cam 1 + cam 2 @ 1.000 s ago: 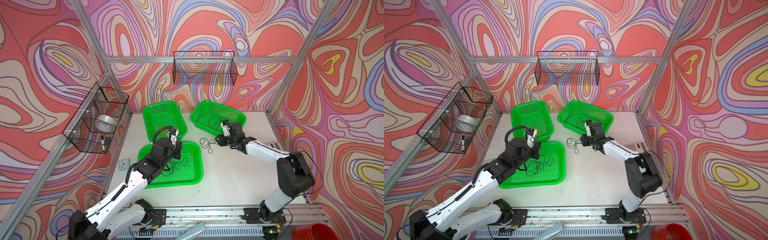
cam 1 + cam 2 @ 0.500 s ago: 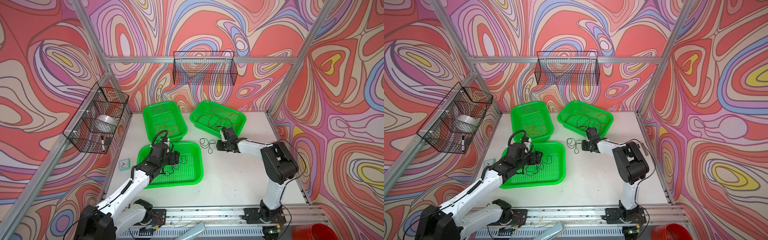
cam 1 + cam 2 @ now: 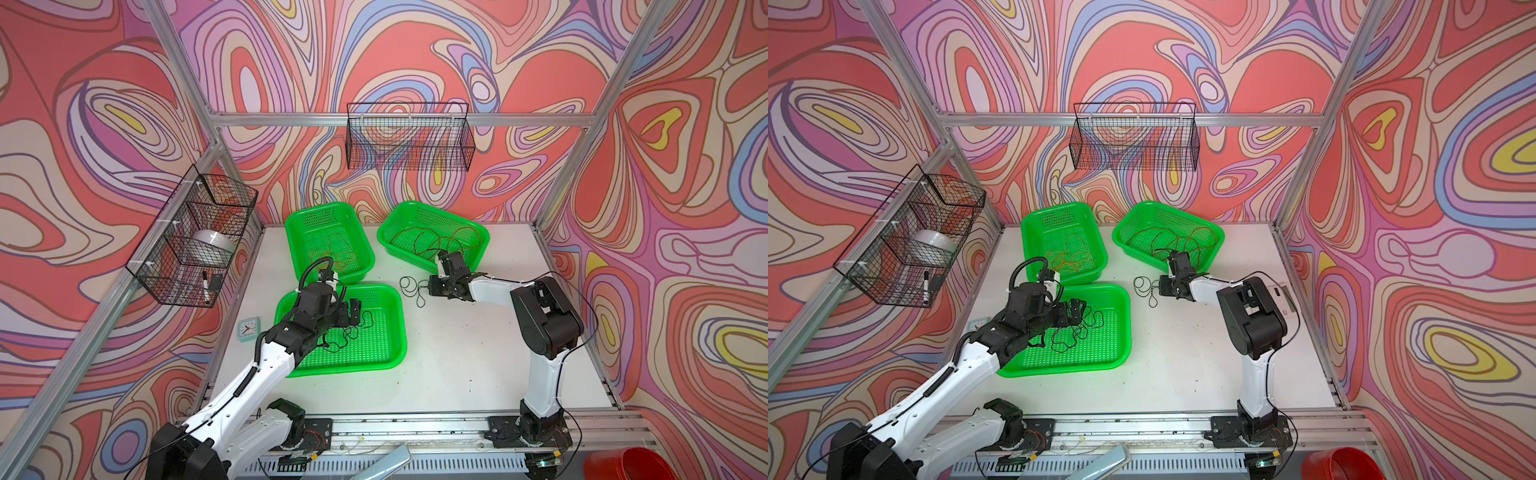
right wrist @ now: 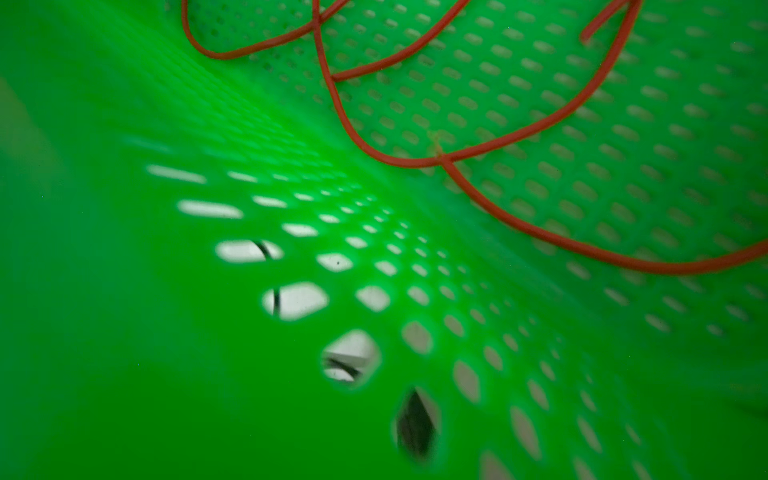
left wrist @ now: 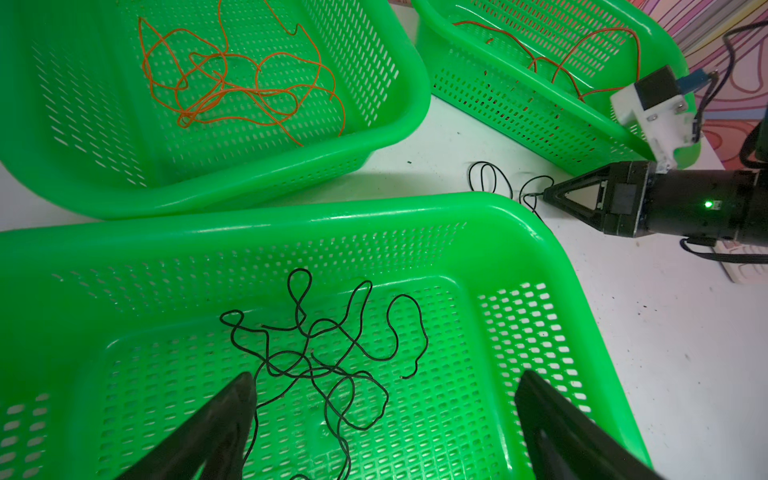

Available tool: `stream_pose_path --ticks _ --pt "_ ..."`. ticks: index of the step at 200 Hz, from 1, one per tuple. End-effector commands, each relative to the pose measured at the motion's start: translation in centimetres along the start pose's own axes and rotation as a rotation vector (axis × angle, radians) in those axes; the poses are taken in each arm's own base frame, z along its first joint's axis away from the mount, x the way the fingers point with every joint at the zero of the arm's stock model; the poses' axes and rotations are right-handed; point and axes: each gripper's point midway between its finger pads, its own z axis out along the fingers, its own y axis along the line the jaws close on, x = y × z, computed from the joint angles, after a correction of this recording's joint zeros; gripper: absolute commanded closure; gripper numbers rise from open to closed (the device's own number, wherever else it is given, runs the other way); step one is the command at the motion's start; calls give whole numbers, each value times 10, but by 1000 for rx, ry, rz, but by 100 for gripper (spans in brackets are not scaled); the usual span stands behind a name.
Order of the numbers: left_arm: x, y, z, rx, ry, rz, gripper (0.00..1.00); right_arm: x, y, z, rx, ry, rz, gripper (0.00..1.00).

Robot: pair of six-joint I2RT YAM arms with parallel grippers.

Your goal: Untangle the cables

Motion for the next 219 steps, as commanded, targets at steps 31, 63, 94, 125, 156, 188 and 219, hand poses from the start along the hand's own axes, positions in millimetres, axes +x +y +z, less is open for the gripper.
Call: stream_pose_path --ticks 31,63,94,125,156,188,219 --pt "-25 -17 -1 63 -55 42 2 -2 20 -14 -79 0 -84 100" --pt "-39 -35 -4 119 -103 74 4 -11 33 -58 -115 -27 -120 100" --pt "-48 -71 -4 169 -147 232 5 -31 55 -117 -173 -91 -164 100" --pt "-52 -131 1 294 -186 424 5 -51 77 -169 -234 -159 -211 100" --pt "-68 -188 2 418 -256 521 6 -58 98 -206 -313 -173 -246 100" --pt "-79 -214 16 479 -279 533 12 -58 105 -229 -343 -203 -280 100" --pt "-91 -223 15 498 -315 530 22 -47 100 -238 -327 -215 -342 100"
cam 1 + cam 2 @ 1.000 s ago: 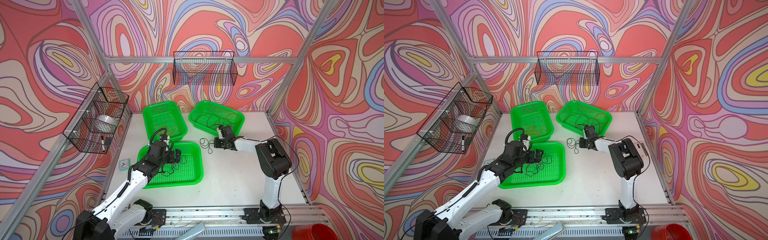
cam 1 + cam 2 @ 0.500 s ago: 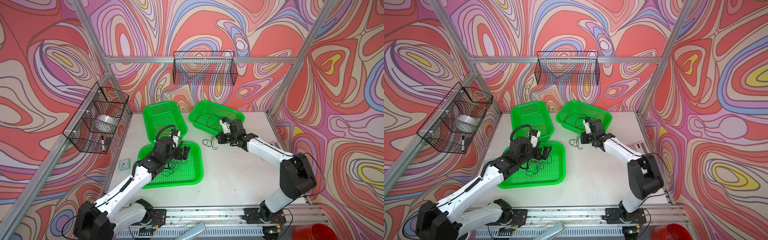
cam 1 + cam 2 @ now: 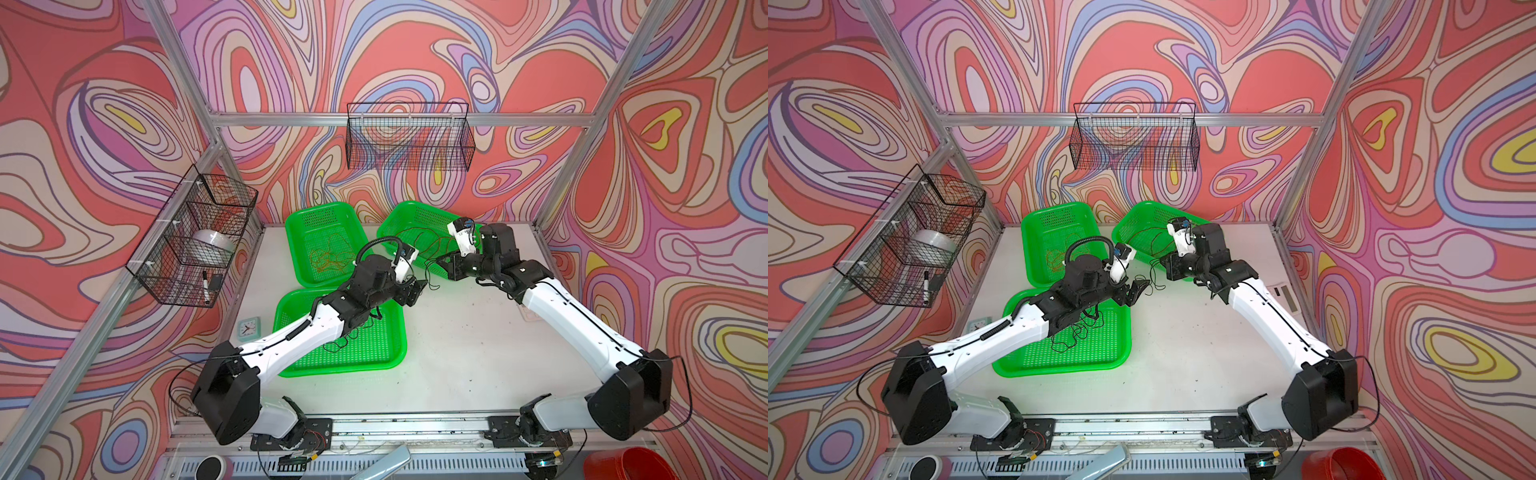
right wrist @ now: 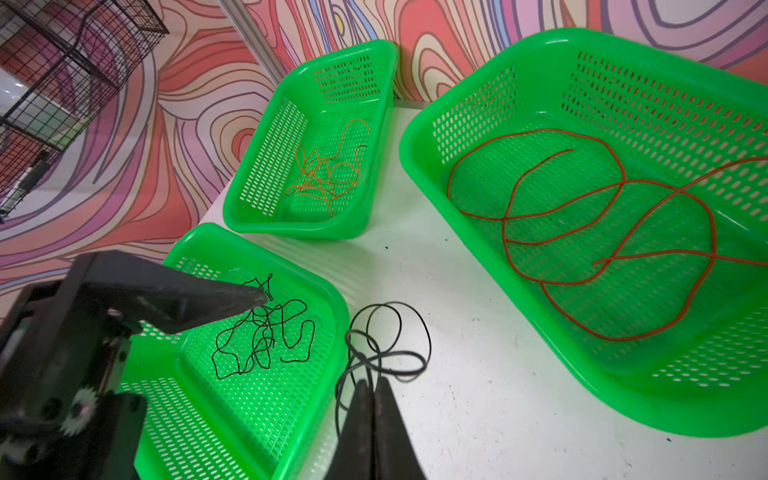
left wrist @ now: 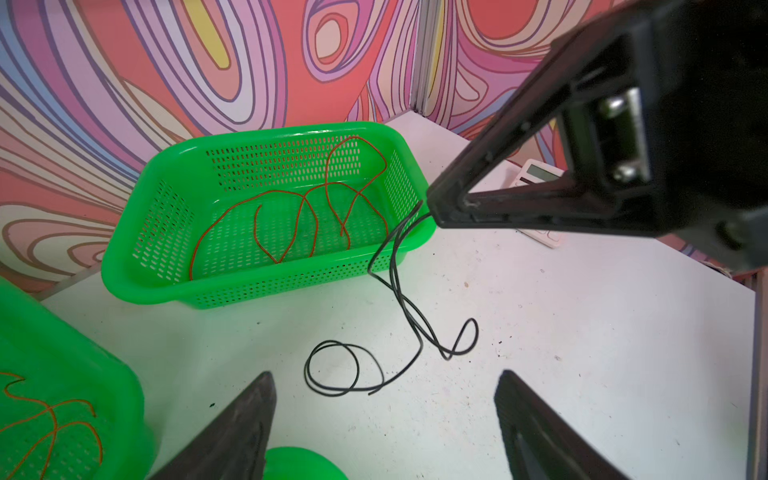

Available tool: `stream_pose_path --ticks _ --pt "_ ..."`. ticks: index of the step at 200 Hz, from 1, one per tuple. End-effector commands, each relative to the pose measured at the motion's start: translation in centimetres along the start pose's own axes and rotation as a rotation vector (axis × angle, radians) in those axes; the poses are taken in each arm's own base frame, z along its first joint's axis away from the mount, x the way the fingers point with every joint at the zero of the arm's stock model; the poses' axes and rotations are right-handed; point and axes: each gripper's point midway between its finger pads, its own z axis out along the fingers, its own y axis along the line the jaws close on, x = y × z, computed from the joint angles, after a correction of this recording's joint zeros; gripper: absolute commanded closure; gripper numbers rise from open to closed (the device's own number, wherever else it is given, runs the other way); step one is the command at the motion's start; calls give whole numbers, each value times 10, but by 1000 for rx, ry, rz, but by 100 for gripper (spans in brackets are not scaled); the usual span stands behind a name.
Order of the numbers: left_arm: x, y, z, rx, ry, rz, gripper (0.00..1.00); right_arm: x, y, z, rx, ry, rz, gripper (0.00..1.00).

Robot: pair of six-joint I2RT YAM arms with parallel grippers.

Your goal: Untangle the cables

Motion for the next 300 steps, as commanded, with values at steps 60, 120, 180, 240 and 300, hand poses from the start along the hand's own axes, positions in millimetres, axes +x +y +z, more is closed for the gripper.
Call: stream_pose_path --ticks 60,120,180,240,300 --pt "-40 -10 10 53 -66 71 39 16 23 -32 -71 15 -193 100" --pt "-36 -18 24 107 -53 58 40 13 32 -41 -98 6 -226 100" --pt "-28 -24 44 153 -30 40 54 9 36 -43 -118 -6 -232 100" --pt "26 -14 84 123 103 2 100 -32 31 -73 16 -154 -255 100" --pt "77 -9 84 114 175 -40 100 -78 -13 -128 400 -296 -257 100"
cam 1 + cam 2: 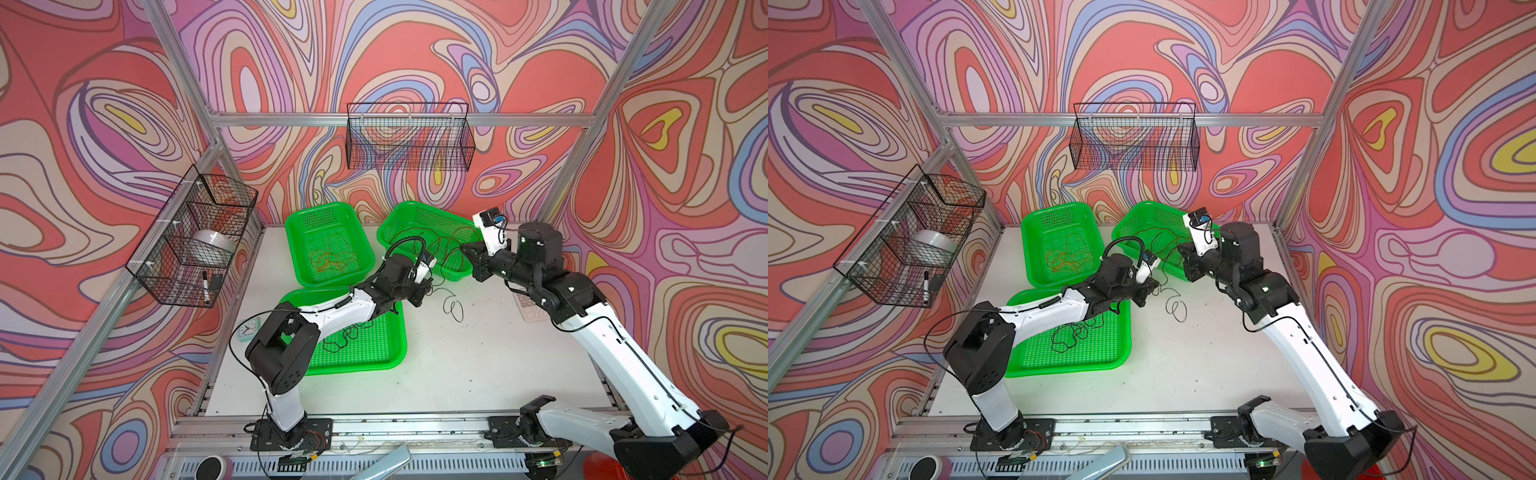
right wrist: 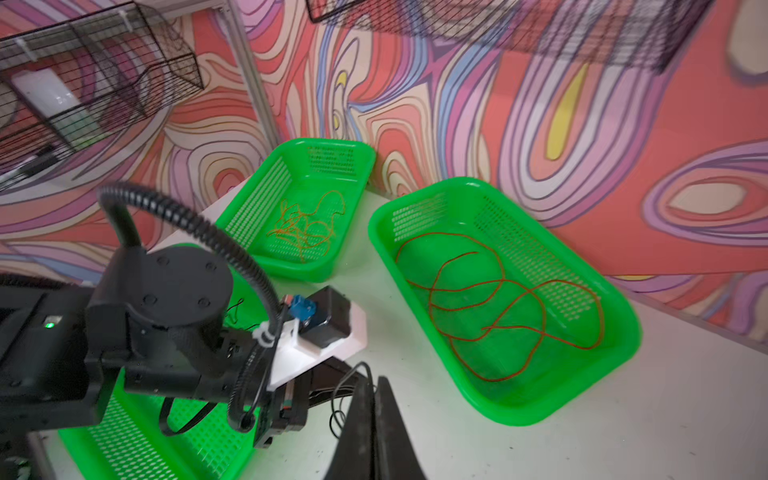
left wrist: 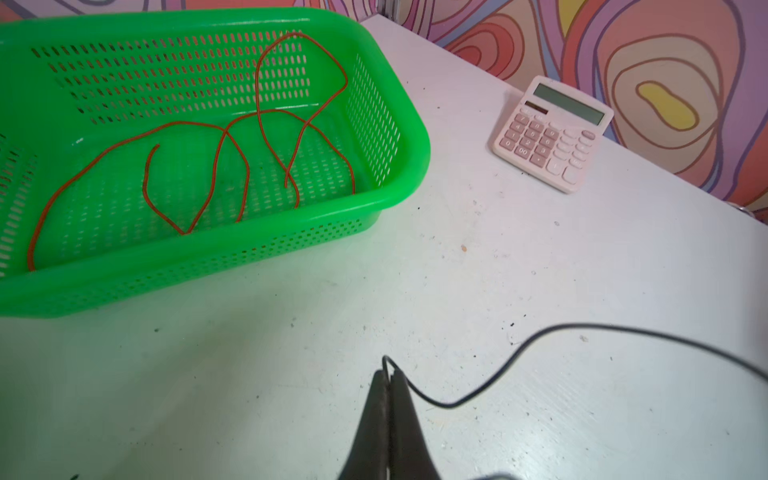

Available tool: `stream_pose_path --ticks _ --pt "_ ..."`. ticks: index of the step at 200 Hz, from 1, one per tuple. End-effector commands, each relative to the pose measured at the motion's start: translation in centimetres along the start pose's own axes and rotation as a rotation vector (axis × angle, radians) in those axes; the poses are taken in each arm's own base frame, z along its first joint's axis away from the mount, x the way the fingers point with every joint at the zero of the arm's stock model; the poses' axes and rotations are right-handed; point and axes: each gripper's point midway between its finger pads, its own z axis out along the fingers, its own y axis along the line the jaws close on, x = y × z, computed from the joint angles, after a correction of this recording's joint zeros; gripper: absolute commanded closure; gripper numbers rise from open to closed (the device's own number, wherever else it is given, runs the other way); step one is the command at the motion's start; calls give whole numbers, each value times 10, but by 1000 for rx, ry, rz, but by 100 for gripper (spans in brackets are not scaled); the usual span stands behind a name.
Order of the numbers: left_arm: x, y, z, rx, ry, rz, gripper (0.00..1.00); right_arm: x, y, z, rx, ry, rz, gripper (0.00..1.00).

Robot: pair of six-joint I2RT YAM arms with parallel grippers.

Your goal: Untangle the cables

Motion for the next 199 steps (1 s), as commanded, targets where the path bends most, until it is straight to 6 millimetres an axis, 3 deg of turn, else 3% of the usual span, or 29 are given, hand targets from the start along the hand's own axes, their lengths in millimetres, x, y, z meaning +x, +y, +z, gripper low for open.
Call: stream_pose_path --ticks 1,13,18,37,67,73,78,89,129,189,199 --pt "2 1 -1 8 -23 -16 100 -17 -37 -16 228 -36 -19 100" --pt "1 0 -5 11 -33 -16 100 -19 -47 -17 279 -28 -35 100" --pt "0 0 -7 13 -37 -12 95 -19 -50 -17 293 -21 -37 100" --pt "-9 -4 -20 13 -79 10 55 -19 -45 -13 259 -4 -50 100" --pt "-38 -12 -55 16 -219 62 28 -21 -25 -7 134 -9 -46 100" --pt "-45 -15 -62 22 -244 75 11 -22 -19 -6 101 -11 -50 100" --pt "-51 -18 -67 26 -264 87 4 -22 -15 -5 76 -7 -55 100" --pt "-62 -24 -76 39 -287 119 0 -22 -9 -3 44 -2 -57 100" --pt "-114 -45 -96 112 -396 164 0 -28 7 -1 -52 -11 -66 100" --pt "-186 -61 -90 221 -538 112 0 -64 28 -18 -164 -94 -90 100" --pt "-194 -66 -92 256 -552 109 4 -71 31 -21 -180 -111 -93 100"
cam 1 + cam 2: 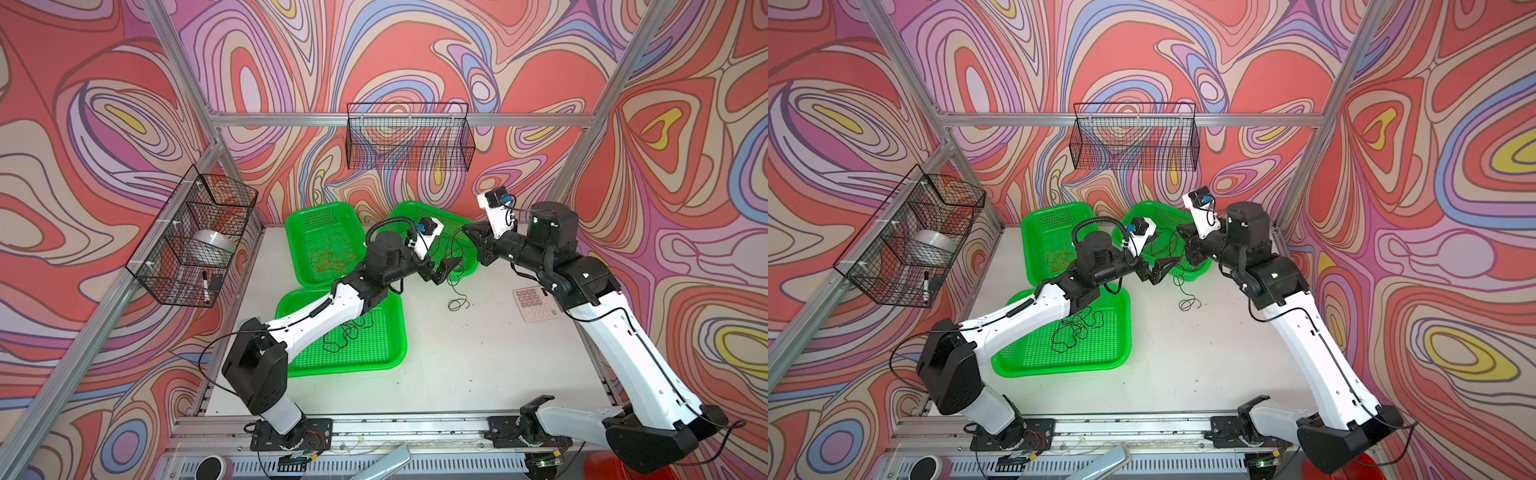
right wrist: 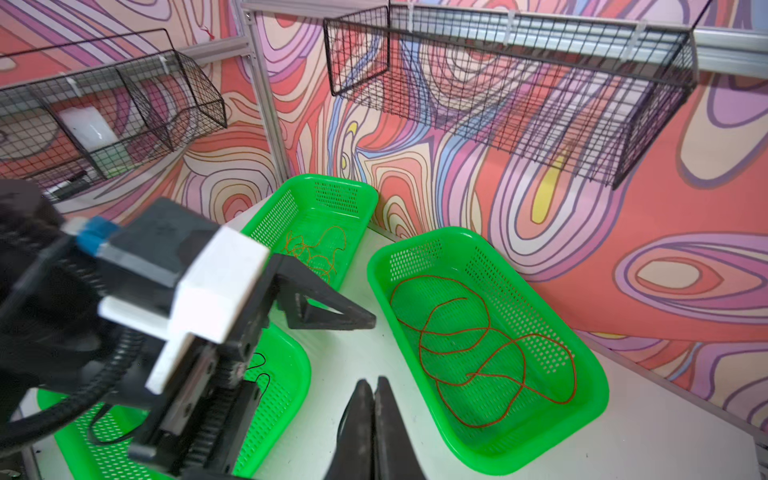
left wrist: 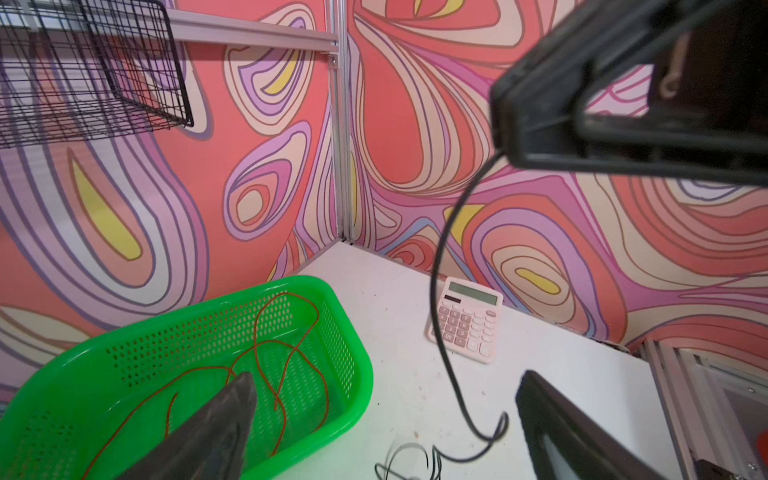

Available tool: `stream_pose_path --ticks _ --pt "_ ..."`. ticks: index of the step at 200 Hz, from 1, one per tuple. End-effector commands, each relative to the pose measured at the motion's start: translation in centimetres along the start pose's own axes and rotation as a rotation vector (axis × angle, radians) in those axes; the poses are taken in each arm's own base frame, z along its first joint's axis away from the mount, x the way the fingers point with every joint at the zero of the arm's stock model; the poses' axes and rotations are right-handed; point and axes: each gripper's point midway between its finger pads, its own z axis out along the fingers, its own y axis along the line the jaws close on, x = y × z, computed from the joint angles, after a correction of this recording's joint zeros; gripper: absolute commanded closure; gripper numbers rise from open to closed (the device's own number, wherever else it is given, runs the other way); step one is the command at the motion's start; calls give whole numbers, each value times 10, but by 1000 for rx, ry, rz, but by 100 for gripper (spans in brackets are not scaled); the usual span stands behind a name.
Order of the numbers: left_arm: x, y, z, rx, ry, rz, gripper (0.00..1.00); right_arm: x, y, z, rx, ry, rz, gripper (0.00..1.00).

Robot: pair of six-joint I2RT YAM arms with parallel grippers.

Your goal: Untangle the cables

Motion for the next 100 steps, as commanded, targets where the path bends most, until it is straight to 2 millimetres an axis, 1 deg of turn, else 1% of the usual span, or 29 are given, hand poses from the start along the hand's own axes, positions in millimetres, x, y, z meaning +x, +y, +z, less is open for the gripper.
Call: stream_pose_path --ticks 1,12,21,33,34,38,46,48,59,61,66,71,79,82,84,93,100 --pt "-26 -14 9 89 -74 -30 5 -21 14 -8 -80 -51 -18 100" --pt "-34 -17 11 111 -78 -34 17 -28 18 -10 -102 -67 -21 100" --pt "-39 -14 10 92 -72 -37 33 -33 21 -12 -119 -82 -25 100" --pt "-47 -10 5 54 -65 -23 69 -39 25 -14 -139 -105 -27 100" --pt "-47 -10 5 50 -65 -22 70 -39 25 -14 -142 -106 -27 100" --pt "-51 -9 2 37 -68 -16 81 -41 26 -14 -146 -112 -29 100" --pt "-59 -8 -5 16 -78 -5 98 -44 28 -16 -158 -125 -30 100" --pt "-61 -8 -7 10 -80 -1 100 -44 29 -16 -160 -127 -29 100" --pt "-75 -9 -22 -12 -95 10 100 -47 29 -18 -158 -140 -25 99" --pt "-79 -10 -25 -12 -100 12 100 -48 28 -18 -155 -144 -24 96" --pt "-87 -13 -33 -13 -105 27 100 -49 27 -19 -150 -151 -20 83" --pt "-95 -16 -41 -16 -112 40 100 -51 27 -21 -145 -163 -22 72" --pt "-107 -16 -55 -43 -114 53 100 -54 26 -23 -137 -183 -25 59" --pt "-112 -16 -60 -54 -115 63 100 -54 26 -24 -133 -190 -23 50" --pt "-114 -16 -63 -63 -113 70 100 -55 25 -25 -127 -195 -22 47" --pt "-123 -16 -78 -98 -99 101 100 -57 23 -26 -114 -212 -21 36" --pt "-128 -14 -89 -129 -81 121 100 -57 22 -27 -101 -222 -19 31"
